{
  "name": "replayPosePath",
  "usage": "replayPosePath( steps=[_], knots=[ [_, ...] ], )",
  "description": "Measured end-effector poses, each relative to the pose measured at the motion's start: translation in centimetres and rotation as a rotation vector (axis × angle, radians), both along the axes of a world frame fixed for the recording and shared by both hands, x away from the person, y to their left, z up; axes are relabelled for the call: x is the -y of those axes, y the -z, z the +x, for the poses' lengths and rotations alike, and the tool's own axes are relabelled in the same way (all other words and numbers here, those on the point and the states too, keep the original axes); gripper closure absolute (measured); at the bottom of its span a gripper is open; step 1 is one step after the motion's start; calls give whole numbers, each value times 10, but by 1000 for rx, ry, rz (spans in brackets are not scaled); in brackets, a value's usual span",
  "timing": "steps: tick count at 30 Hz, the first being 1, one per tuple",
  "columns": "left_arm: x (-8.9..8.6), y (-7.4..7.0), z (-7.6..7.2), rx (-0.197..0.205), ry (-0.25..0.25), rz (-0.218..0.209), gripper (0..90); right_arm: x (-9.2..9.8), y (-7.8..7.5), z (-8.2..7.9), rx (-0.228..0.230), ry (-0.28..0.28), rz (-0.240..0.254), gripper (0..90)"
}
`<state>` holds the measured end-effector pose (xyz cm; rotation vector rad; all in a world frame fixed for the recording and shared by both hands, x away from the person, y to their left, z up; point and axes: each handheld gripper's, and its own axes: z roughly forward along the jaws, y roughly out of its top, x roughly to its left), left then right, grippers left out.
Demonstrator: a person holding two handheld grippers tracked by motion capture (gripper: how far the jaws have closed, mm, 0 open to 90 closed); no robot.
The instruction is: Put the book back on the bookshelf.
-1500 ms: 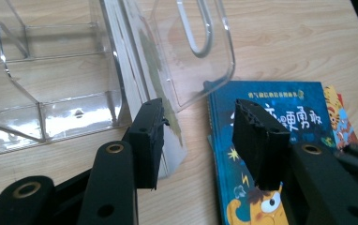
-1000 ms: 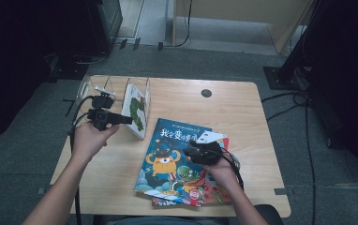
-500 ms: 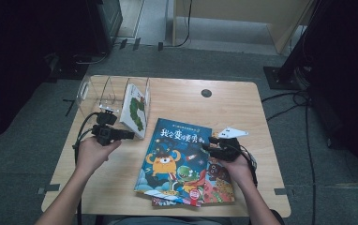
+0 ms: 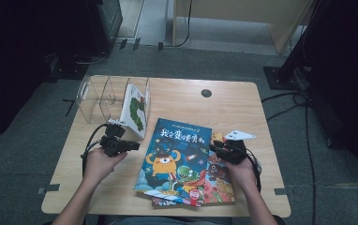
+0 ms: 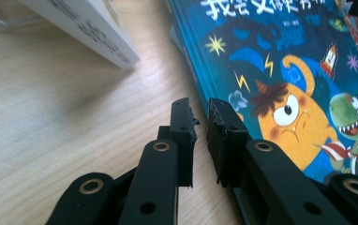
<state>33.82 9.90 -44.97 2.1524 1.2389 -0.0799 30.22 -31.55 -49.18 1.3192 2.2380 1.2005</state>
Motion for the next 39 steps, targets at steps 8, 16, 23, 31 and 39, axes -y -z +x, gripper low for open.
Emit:
replayPosePath(
  steps=[8, 16, 23, 31, 39],
  knots=[
    [-4, 11, -10, 1, -4, -24, 851, -2, 6, -4, -51, -23, -17, 829],
    [1, 23, -25, -13, 21, -10, 854, -7, 7, -5, -32, -24, -24, 852],
    [3, 27, -28, -18, 17, -4, 856, -9, 7, -2, -31, -23, -23, 853],
    [12, 33, -33, -21, 28, 9, 884, -11, 7, 2, -37, -27, -18, 852],
    [19, 33, -39, -27, 36, -6, 900, -10, 8, 5, -33, 2, -9, 877]
  ],
)
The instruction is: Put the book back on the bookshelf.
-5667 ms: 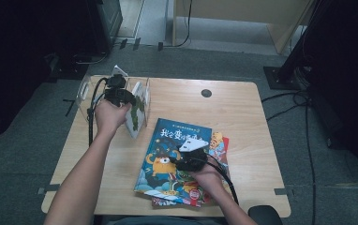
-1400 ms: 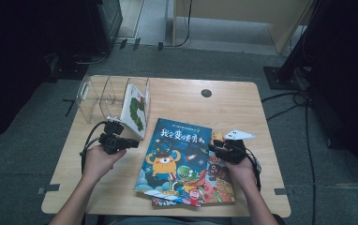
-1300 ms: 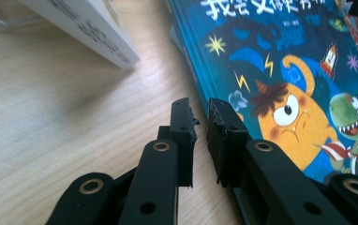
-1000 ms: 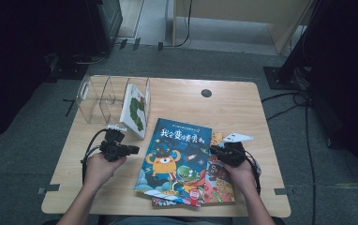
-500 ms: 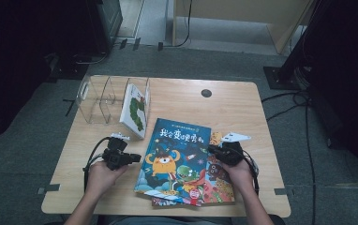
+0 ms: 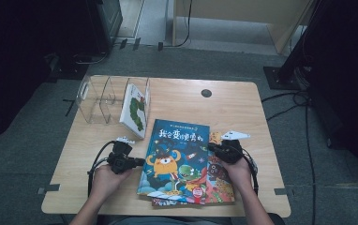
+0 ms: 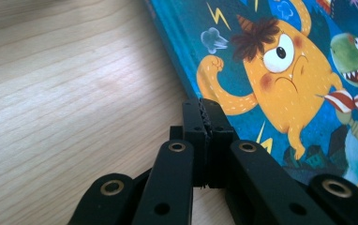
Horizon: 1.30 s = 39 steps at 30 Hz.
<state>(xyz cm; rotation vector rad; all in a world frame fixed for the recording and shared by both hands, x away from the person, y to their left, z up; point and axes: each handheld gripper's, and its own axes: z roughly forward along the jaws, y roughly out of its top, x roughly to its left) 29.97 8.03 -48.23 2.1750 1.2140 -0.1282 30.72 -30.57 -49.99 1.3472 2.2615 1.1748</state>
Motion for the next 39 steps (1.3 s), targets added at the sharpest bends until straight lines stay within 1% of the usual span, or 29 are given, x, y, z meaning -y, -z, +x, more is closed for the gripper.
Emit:
replayPosePath(
  steps=[3, 5, 6, 9, 12, 16, 17, 20, 23, 25, 29, 30, 31, 32, 34, 37, 39],
  knots=[
    [3, 0, 1, -7, 5, -23, 900, -1, 1, 2, 6, 28, -3, 900],
    [5, 1, 1, -12, 15, -23, 900, -2, 1, 4, 23, 44, -20, 900],
    [7, 1, 0, -13, 13, -28, 900, -3, 1, 5, 23, 50, -22, 900],
    [11, 1, -2, -4, 19, -23, 900, 0, 1, 8, 21, 61, -19, 900],
    [18, 1, -5, 10, 25, -17, 900, 3, -1, 7, 11, 65, -31, 900],
    [25, 1, -7, 23, 27, -14, 900, 9, -5, 2, 0, 62, -20, 900],
    [26, 1, -7, 24, 26, -11, 900, 10, -6, 1, -8, 64, -17, 900],
    [27, 1, -7, 15, 22, -11, 900, 11, -5, -3, -19, 73, -15, 900],
    [28, 1, -7, 17, 17, -9, 900, 11, -5, -3, -26, 80, -17, 900],
    [28, 2, -8, 10, 20, -14, 900, 9, -5, -2, -21, 89, -24, 900],
    [29, 1, -7, 6, 22, -6, 900, 6, -5, 4, -11, 99, -36, 900],
    [29, 1, -8, 12, 24, 0, 900, 4, -4, 5, -3, 106, -36, 900],
    [30, 1, -9, 18, 22, 2, 900, 3, -4, 7, -4, 111, -37, 900],
    [30, 1, -9, 19, 19, 1, 900, 2, -5, 10, -8, 115, -41, 900],
    [30, 0, -9, 21, 18, -3, 900, 0, -5, 13, 0, 112, -52, 900],
    [30, 0, -9, 22, 13, -19, 900, 0, -4, 17, -3, 115, -35, 900],
    [32, 0, -10, 23, 18, -23, 900, 0, -3, 19, 5, 121, -38, 900]
  ],
)
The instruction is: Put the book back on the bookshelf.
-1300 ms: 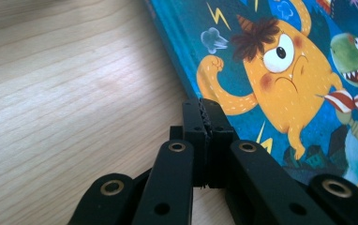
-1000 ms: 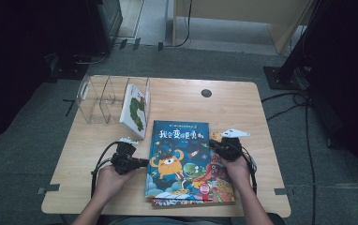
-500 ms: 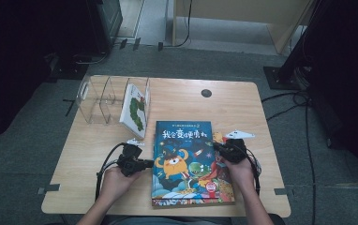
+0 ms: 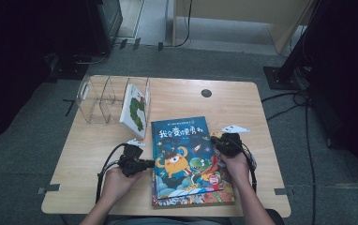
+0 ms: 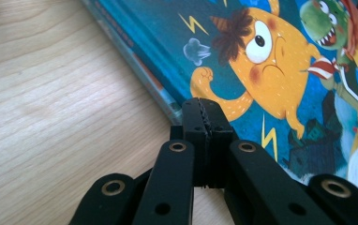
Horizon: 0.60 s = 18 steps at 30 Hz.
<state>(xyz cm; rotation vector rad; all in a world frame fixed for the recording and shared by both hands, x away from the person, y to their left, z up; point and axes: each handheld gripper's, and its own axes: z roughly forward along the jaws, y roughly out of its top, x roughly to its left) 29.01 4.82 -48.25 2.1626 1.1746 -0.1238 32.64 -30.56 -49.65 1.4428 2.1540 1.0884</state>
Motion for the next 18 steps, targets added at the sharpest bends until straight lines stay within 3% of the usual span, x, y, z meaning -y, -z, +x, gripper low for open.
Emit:
replayPosePath(
  steps=[7, 18],
  knots=[
    [7, 0, -3, 2, 21, -4, 900, 7, -4, 1, 32, 16, 49, 900],
    [34, 1, -5, 7, 84, -7, 900, 24, -11, -18, 51, 24, 45, 900]
  ],
)
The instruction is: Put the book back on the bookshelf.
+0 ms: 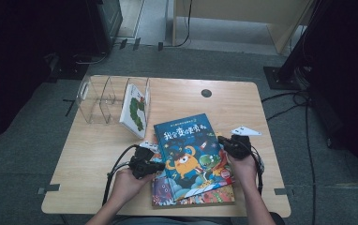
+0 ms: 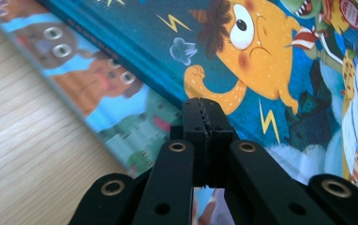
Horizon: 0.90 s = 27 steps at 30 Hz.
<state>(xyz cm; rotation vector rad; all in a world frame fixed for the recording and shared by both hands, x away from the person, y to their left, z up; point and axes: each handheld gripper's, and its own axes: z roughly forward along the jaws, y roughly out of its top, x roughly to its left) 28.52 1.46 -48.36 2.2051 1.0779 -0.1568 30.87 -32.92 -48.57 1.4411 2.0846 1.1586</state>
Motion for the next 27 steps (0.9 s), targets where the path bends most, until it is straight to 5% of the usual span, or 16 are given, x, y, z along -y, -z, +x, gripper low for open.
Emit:
replayPosePath(
  steps=[18, 24, 27],
  knots=[
    [38, 3, 6, 4, 81, -38, 900, 27, 1, -52, 19, 37, 1, 900],
    [29, -1, 11, 8, 79, -30, 894, 30, -1, -74, 19, 35, 28, 900],
    [23, -7, 16, 32, 69, -18, 894, 30, 0, -86, 20, 21, -10, 900]
  ],
)
